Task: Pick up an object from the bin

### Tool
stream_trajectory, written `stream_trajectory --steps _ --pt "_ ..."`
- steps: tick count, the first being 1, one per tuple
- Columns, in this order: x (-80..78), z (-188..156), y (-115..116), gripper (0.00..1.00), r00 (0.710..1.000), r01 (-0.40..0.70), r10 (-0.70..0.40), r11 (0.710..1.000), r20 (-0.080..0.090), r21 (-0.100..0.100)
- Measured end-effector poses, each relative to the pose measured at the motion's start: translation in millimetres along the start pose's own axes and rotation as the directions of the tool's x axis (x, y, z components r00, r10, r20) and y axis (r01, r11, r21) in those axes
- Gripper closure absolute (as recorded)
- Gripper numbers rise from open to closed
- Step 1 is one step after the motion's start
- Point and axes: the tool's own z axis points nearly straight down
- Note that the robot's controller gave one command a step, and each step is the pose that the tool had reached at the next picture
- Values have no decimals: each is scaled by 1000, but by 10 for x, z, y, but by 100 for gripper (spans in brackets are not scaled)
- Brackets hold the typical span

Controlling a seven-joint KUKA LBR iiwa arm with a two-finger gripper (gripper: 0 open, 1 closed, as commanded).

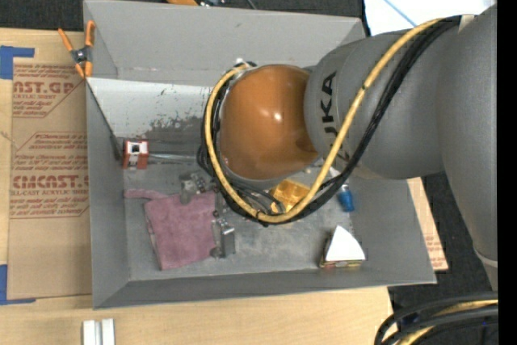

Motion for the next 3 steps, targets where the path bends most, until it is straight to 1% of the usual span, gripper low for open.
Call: stream_trajectory --steps 1,2,3 --pt "0 0 -1 0 1000 1 -1 1000 0 -1" --pt "154 458 -160 0 1000 25 -25 1000 -4 -1" --pt "98 463 -143 0 1000 -10 10 1000 5 -2"
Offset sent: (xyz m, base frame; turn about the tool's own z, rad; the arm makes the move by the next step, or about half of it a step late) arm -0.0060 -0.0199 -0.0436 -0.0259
